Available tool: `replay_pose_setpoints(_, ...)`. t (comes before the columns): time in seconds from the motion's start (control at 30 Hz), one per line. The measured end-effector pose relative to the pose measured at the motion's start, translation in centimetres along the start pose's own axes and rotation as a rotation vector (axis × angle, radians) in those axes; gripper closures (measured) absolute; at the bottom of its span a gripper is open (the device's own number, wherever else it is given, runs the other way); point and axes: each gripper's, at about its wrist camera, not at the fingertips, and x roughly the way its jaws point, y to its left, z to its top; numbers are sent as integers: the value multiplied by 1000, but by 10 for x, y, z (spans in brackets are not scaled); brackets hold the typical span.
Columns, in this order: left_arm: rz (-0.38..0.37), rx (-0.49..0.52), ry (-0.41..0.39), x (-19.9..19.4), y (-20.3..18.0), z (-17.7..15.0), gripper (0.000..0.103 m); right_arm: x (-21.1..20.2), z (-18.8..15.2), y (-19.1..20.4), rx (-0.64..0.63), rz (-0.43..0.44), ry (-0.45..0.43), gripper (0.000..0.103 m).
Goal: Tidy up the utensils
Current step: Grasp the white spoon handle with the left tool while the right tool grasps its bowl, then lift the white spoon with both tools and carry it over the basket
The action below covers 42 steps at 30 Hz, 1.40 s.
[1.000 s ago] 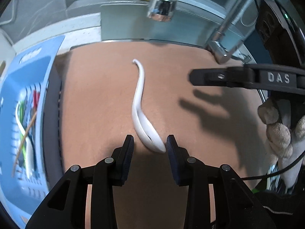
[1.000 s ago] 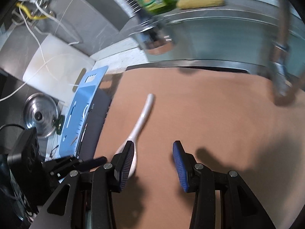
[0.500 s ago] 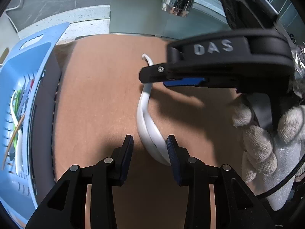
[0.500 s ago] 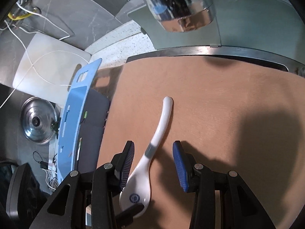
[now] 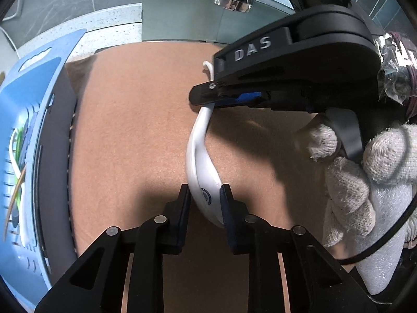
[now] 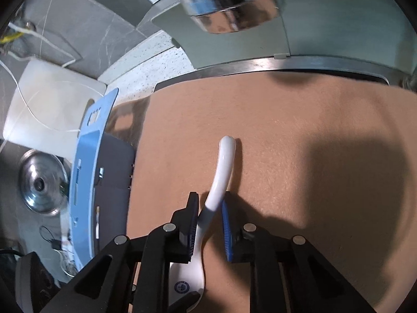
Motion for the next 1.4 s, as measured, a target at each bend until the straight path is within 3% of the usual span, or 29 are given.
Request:
replay_pose_setpoints(0.43, -30, 22, -32, -23, 4, -3, 85, -29, -8, 4, 69, 98, -39, 92)
replay_pose_setpoints(0.77, -18, -7, -107, -72, 39, -7, 90, -40, -11, 61, 18, 174, -57, 93)
replay_pose_setpoints(1.0, 25, -65, -147, -103, 89, -19, 93, -19, -8, 113, -35, 216, -21, 93)
replay_pose_setpoints(1.4, 71, -159, -154, -104, 155, -27, 93, 31, -14, 184, -95, 218, 54, 93)
